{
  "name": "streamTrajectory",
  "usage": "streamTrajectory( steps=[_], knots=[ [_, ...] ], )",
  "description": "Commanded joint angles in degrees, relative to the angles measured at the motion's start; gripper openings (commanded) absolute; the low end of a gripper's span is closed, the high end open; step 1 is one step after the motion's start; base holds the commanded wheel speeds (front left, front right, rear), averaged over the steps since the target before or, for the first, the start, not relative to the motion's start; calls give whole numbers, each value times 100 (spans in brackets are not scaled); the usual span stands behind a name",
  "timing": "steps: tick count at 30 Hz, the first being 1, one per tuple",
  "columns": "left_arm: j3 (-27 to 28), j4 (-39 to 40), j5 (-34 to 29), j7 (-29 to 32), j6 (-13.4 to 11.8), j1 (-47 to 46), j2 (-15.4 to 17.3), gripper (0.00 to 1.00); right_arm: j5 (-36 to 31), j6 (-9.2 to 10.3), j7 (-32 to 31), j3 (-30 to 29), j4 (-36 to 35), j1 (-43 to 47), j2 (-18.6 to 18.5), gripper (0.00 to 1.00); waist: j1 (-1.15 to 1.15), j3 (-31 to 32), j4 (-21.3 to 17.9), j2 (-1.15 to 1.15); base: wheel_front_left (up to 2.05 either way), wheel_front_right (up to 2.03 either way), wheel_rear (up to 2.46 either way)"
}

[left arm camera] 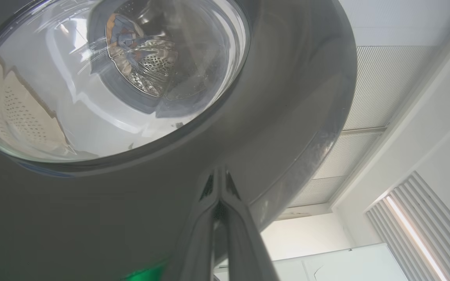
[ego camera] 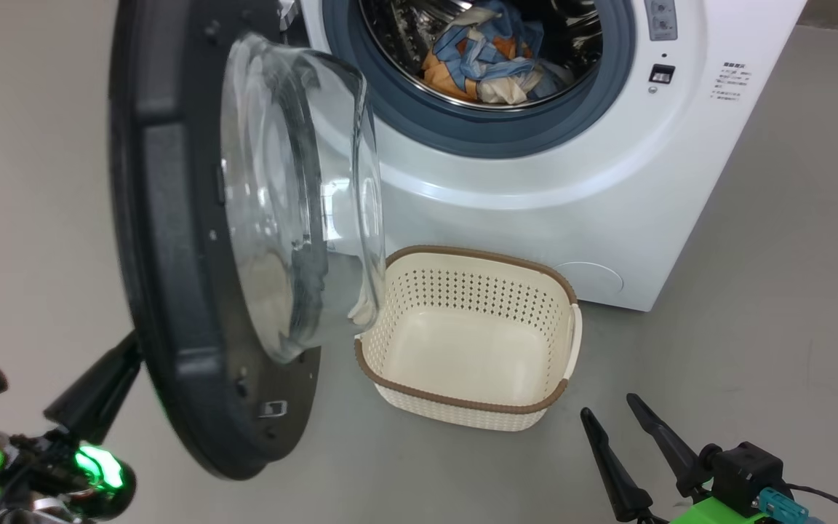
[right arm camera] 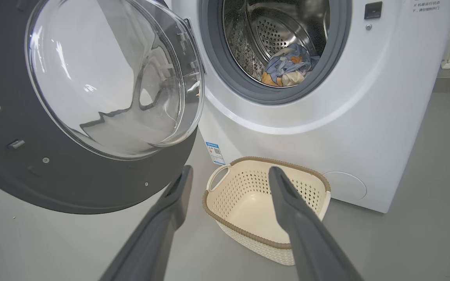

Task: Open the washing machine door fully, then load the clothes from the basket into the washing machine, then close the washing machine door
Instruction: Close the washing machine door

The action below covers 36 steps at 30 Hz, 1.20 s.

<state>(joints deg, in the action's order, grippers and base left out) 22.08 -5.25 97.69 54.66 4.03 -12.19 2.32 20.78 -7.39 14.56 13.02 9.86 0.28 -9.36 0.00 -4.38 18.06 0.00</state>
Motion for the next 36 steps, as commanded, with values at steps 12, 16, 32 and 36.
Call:
streamTrajectory(
  steps=[12,16,32,36],
  knots=[
    [-1162,561,400,-1104,25,45,57,0,21,-10,44,107,-136,20,138,100,0,155,-489,0,0,0,0],
    [-1442,461,295,-1408,118,-71,56,0,24,-10,44,108,-144,39,156,100,0,182,-708,0,0,0,0],
    [-2115,-748,10,-2623,341,-1115,56,0,65,-10,44,185,-139,65,121,100,0,294,-1589,0,0,0,0],
    [-2255,-868,9,-2918,344,-1375,56,0,69,-10,44,201,-140,60,119,100,0,285,-1761,0,0,0,0]
  ],
)
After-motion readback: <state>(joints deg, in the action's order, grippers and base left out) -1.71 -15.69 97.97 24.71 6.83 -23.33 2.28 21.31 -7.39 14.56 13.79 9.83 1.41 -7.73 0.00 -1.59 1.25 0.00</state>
